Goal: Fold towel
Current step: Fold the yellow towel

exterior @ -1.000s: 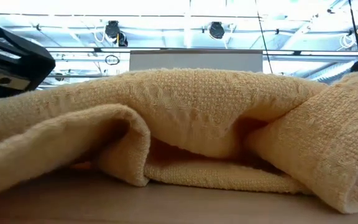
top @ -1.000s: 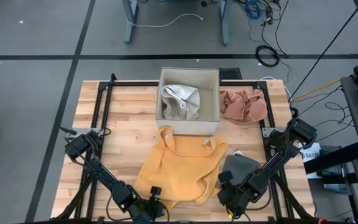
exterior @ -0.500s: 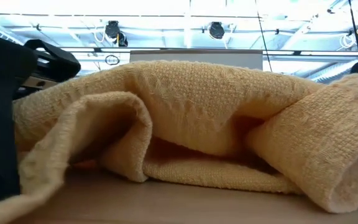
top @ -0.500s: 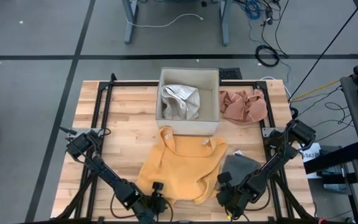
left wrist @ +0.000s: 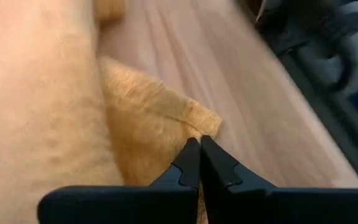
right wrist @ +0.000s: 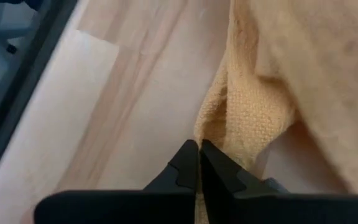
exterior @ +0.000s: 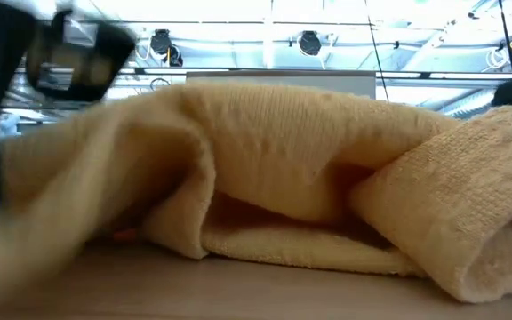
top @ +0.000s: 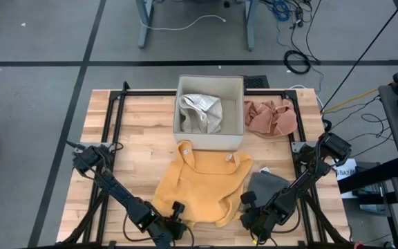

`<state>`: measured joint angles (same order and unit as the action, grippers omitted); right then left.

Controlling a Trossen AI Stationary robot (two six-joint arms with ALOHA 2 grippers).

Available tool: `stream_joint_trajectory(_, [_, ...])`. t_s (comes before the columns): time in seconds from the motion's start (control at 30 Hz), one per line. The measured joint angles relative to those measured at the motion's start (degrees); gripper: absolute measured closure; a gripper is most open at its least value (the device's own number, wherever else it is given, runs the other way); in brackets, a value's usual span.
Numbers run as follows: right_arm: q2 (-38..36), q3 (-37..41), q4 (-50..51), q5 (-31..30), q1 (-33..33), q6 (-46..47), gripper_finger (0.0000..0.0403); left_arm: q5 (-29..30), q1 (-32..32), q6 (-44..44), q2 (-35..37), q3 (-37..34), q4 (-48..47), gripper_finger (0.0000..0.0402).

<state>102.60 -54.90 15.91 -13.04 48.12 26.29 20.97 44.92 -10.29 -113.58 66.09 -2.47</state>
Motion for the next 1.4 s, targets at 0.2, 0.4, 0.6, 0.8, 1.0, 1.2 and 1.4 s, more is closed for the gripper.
stream_joint_trajectory(0.2, [-7.6,-0.1,-1.0,-0.1,0.5,-2.4,0.0402,0.1,0.5,7.5,8.8,1.8,-2.3,0.0400])
stream_joint_trajectory(0.4, [-17.7,-0.2,-3.0,-0.3,2.6,-6.9,0.0403,1.7,3.0,12.3,20.9,1.9,-5.7,0.0401])
stream_joint_trajectory(0.6, [-27.5,-0.3,-5.6,-0.8,5.4,-11.9,0.0403,9.0,7.7,14.9,31.0,1.9,-7.7,0.0401])
stream_joint_trajectory(0.8, [-33.2,-0.3,-5.7,-7.8,8.8,-17.9,0.0403,20.8,12.5,17.3,34.0,1.9,-8.4,0.0401])
stream_joint_trajectory(1.0, [-35.5,-1.5,-6.8,-10.7,11.2,-22.3,0.0403,34.0,15.7,18.1,34.0,1.9,-10.7,0.0401])
stream_joint_trajectory(1.2, [-35.6,-6.4,-6.9,-10.9,11.9,-26.2,0.0403,46.3,17.1,16.7,34.0,1.9,-15.4,0.0402])
stream_joint_trajectory(1.4, [-34.7,-11.3,-8.3,-7.8,11.9,-31.0,0.0403,50.9,17.1,18.4,34.0,1.9,-15.4,0.0402])
